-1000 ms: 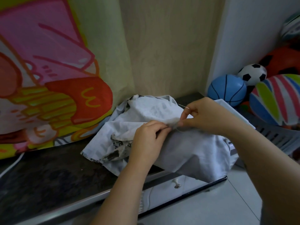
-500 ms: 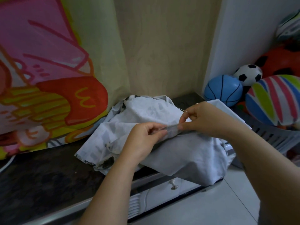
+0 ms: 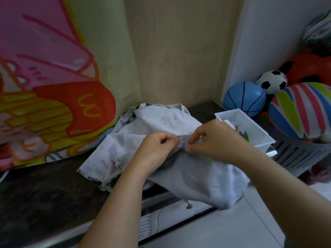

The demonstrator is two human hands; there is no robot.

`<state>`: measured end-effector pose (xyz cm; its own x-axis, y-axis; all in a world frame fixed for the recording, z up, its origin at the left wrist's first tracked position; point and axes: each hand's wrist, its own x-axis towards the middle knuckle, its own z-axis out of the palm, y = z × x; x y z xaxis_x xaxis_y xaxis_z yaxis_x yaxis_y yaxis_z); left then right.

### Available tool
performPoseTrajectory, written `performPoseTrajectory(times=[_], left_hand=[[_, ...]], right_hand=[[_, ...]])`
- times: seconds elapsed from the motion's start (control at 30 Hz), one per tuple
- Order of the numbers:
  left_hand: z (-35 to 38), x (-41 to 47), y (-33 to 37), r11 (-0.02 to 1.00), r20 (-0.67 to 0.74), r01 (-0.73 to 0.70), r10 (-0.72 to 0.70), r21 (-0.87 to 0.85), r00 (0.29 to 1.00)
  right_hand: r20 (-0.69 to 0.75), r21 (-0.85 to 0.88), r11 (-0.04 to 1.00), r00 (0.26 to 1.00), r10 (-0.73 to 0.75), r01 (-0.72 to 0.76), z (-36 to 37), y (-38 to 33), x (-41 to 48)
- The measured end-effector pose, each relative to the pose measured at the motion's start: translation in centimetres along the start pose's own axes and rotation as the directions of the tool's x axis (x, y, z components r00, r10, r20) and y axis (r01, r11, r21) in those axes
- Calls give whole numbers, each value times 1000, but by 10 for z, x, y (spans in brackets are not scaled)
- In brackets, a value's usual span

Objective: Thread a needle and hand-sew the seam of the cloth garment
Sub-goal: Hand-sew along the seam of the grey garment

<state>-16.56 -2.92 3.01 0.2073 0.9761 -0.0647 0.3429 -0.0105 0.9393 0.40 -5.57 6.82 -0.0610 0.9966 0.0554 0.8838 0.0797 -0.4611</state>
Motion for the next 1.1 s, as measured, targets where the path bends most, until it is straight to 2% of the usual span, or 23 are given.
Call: performPoseTrajectory(times=[0.1, 0.3, 0.53, 0.67, 0.8, 0.93, 1.0, 1.1], left_hand=[[0, -1, -2, 1000, 23, 3, -3, -17, 1000], [-3, -2, -3, 1000, 38, -11, 12, -9, 999], [-3, -2, -2, 1000, 61, 9, -10, 9, 998], [-5, -2, -3, 1000, -11, 14, -14, 1, 1000], [-5, -3, -2, 1000, -14, -7, 7, 9, 1000], [-6, -4, -1, 999, 7, -29, 28, 34, 1000], [-7, -4, -2, 999, 4, -43, 43, 23, 999], [-9, -3, -4, 997, -1, -65, 65, 29, 998]], right_hand=[[-59, -6, 1000, 998, 5, -5, 9, 2, 1], [34, 97, 995, 999, -31, 28, 10, 8, 6], [27, 124, 991, 998, -61, 58, 20, 10, 9], [130, 220, 974, 987, -93, 62, 6, 10, 8], [204, 263, 963, 972, -113, 56, -6, 10, 3], [77, 330, 944, 997, -23, -4, -8, 15, 7], [67, 305, 952, 998, 17, -37, -8, 18, 8], [152, 172, 984, 988, 29, -55, -7, 20, 7]])
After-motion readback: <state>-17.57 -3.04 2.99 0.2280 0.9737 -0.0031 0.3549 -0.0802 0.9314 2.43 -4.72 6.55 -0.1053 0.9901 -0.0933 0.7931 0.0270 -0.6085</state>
